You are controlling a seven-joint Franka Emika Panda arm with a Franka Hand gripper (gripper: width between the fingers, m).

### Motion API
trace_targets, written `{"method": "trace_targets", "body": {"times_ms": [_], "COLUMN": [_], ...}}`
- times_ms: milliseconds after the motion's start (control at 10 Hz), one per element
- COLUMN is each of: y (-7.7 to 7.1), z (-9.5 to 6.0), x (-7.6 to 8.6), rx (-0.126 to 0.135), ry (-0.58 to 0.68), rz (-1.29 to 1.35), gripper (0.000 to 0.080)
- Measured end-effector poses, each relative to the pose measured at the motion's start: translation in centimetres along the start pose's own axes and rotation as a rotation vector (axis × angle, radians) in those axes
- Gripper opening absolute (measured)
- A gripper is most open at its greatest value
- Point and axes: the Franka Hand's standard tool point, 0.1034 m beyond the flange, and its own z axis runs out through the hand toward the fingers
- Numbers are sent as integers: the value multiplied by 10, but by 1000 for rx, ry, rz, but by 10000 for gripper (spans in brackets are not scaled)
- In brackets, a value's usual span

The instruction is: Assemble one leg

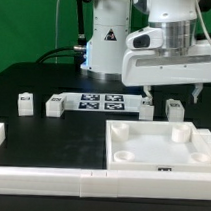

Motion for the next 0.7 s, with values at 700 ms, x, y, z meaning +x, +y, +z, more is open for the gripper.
{"method": "trace_targets", "body": {"times_ms": [700], "y": [7], "z": [-3], "x": [-5], "rx": [-24], "ry": [-416], "rz": [-33], "gripper": [648]}}
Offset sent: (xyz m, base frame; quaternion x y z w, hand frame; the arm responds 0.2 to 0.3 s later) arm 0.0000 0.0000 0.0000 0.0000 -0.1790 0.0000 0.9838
